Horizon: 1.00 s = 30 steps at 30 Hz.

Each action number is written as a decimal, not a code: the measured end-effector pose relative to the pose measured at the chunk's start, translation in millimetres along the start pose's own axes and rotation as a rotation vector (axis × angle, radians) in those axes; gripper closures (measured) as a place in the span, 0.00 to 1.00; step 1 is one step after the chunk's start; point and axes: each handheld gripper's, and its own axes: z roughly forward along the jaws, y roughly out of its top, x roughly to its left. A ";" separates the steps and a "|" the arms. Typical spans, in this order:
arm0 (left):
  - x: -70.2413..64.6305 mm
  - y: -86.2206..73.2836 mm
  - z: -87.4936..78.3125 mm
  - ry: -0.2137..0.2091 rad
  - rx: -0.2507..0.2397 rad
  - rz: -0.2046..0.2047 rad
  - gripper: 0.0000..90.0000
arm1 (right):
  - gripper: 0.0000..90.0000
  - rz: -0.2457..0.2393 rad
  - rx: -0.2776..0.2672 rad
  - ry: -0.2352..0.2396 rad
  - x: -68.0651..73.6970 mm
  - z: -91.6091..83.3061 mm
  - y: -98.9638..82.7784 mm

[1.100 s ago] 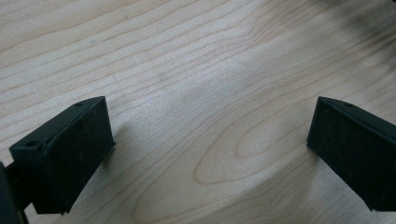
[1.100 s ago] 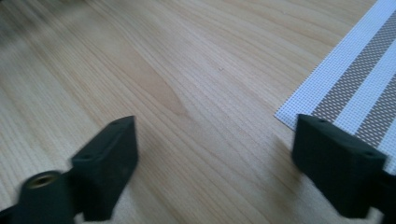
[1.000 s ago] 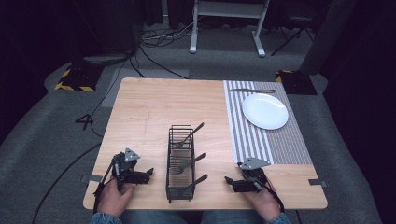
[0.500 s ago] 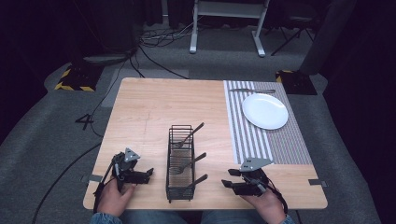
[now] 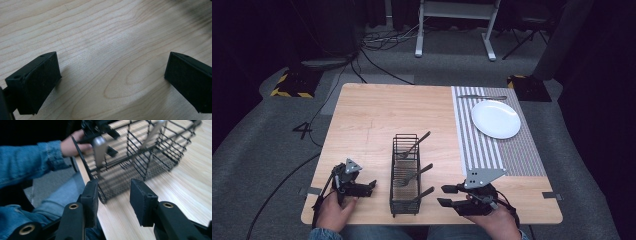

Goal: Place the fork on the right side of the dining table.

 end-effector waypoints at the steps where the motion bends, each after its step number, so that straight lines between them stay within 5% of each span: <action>1: 0.0 0.0 0.0 0.001 0.000 0.000 0.00 | 0.65 -0.003 -0.007 0.006 1.0 0.0 2.9; 11: -0.1 0.0 0.1 0.000 -0.001 -0.002 0.00 | 0.66 0.010 -0.032 0.071 3.8 11.8 22.2; 17: -0.1 0.0 0.1 0.000 -0.001 -0.002 0.00 | 0.74 0.012 -0.026 0.094 5.1 19.2 26.6; 18: -0.1 0.0 0.1 0.000 -0.001 -0.002 0.00 | 0.84 0.003 -0.015 0.082 6.0 21.4 27.8; 20: -0.1 0.0 0.1 0.000 -0.001 -0.002 0.00 | 0.87 0.002 -0.006 0.067 6.1 22.0 29.0; 30: -0.1 0.0 0.1 0.000 -0.001 -0.002 0.00 | 0.89 -0.063 -0.028 0.019 19.5 18.2 33.0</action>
